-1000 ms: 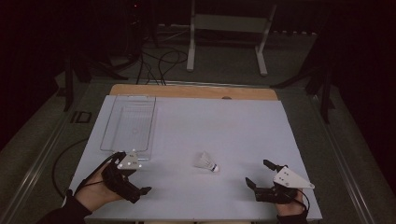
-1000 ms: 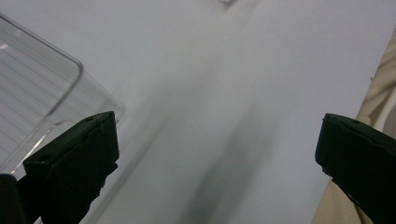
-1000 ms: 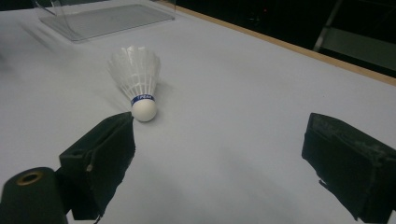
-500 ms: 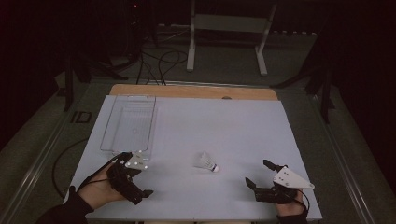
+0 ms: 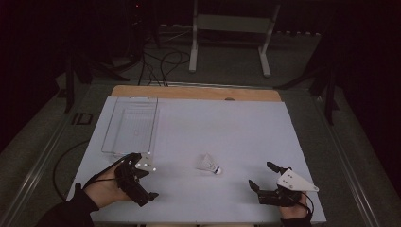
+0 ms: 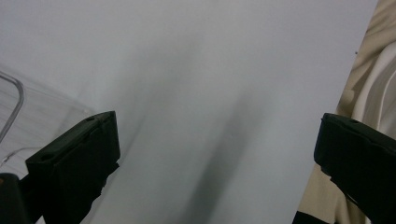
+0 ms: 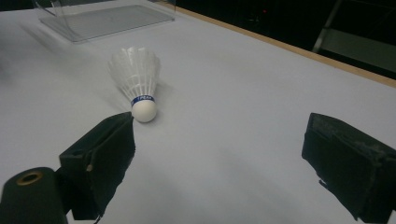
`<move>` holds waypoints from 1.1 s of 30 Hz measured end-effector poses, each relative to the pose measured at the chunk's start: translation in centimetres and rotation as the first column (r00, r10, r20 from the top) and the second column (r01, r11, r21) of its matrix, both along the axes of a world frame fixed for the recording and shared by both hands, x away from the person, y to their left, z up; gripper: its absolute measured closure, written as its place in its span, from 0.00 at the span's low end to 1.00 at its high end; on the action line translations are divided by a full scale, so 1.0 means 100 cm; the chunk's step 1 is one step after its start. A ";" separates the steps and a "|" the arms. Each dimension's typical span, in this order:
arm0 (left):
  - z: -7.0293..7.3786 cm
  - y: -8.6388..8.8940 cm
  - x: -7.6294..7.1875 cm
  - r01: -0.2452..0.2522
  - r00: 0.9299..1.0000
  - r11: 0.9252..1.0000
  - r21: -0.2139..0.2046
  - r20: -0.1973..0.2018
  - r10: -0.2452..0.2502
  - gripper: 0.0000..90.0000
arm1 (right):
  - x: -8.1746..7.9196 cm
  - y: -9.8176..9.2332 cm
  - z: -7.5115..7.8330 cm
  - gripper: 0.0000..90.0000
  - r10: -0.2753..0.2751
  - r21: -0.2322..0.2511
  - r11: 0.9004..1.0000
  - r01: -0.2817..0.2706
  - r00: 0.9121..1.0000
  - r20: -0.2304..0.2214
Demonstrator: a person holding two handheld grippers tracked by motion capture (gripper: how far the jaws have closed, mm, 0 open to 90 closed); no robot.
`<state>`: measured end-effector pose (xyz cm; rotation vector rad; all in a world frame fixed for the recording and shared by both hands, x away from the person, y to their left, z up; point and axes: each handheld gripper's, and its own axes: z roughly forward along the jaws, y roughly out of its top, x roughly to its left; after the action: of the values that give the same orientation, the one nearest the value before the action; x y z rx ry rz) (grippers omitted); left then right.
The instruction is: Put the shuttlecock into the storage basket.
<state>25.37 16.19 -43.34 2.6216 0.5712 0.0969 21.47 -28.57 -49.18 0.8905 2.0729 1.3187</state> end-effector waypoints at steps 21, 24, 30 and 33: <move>0.006 -0.028 0.010 0.102 0.995 0.994 -0.039 -0.010 -0.102 0.01 | 0.000 0.000 0.000 0.10 0.000 0.000 1.000 0.000 1.000 0.002; 0.005 -0.033 0.011 0.122 0.992 0.992 -0.036 -0.013 -0.123 0.01 | 0.000 0.000 0.000 0.10 0.002 -0.003 1.000 -0.002 1.000 0.004; 0.003 -0.043 0.015 0.151 0.988 0.988 -0.025 -0.022 -0.151 0.01 | 0.000 0.000 0.000 0.10 0.002 -0.001 1.000 -0.002 1.000 0.002; 0.002 -0.049 0.017 0.170 0.985 0.985 -0.017 -0.027 -0.170 0.01 | 0.000 0.001 0.000 0.10 0.002 -0.002 1.000 -0.002 1.000 0.003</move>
<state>27.07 11.25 -43.11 2.6484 0.3540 0.0022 21.45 -28.51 -49.16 0.8857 2.0726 1.3180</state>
